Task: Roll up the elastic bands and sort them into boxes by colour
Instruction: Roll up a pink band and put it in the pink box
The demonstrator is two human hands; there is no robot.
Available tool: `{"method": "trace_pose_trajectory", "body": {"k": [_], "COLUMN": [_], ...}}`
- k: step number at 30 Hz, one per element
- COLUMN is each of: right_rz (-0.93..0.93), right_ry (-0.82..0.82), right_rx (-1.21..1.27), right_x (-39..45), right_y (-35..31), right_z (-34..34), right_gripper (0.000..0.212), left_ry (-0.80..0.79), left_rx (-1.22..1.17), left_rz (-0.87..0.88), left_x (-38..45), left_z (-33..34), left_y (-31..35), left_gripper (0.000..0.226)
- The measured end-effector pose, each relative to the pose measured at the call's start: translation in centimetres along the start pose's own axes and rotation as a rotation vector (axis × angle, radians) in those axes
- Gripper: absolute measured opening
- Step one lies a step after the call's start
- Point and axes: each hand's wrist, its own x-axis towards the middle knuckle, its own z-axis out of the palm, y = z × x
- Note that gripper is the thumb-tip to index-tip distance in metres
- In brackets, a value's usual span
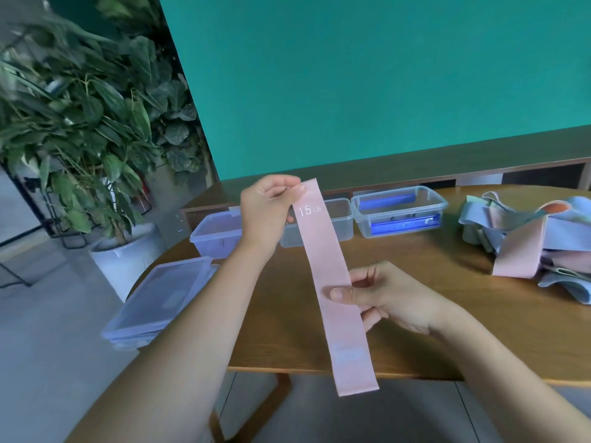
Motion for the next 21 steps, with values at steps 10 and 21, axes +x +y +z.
{"method": "trace_pose_trajectory", "body": {"k": [10,21], "right_rz": [0.111,0.017], "right_ry": [0.341,0.204], "right_rx": [-0.878,-0.559], "right_x": [1.7,1.9], "right_y": [3.6,4.4], "right_z": [-3.1,-4.3], "right_gripper": [0.031,0.021], "left_ry": [-0.132,-0.154], "left_rx": [0.123,0.174], "left_rz": [-0.167,-0.206], "left_x": [0.3,1.4], "left_z": [4.0,5.5], "left_y": [-8.6,-14.9], "left_gripper": [0.01,0.021]}}
